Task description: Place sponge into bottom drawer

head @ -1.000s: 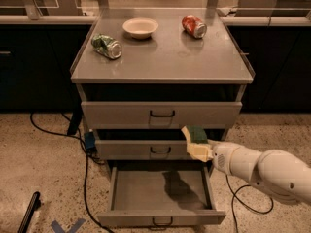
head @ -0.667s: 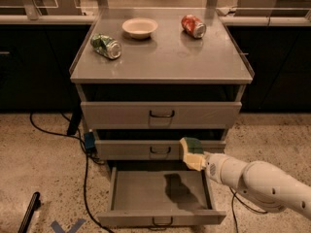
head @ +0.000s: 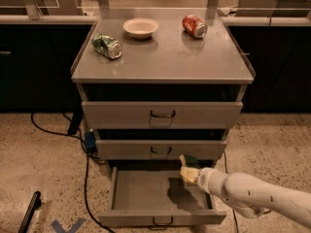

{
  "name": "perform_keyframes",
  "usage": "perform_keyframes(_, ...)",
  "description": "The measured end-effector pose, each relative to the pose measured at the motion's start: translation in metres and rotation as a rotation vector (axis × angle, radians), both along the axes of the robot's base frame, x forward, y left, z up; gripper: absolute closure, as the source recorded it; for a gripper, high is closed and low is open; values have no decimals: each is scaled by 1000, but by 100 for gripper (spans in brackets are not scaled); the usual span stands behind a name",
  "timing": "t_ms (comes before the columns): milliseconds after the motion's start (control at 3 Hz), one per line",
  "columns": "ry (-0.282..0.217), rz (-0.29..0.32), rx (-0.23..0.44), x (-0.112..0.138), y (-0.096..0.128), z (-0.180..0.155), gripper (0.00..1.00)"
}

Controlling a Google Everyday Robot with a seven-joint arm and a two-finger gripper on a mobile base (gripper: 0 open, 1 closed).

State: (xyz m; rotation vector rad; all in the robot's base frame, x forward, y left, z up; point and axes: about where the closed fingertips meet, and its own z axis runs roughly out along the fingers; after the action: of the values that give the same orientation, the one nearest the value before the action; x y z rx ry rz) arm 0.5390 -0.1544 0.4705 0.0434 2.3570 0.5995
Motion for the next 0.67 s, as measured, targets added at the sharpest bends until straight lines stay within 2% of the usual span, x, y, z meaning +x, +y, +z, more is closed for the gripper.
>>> perform_keyframes(333,78,-19,-6,2,2,-49,100)
perform_keyframes(667,146,-8,-13,1,9,-86,100)
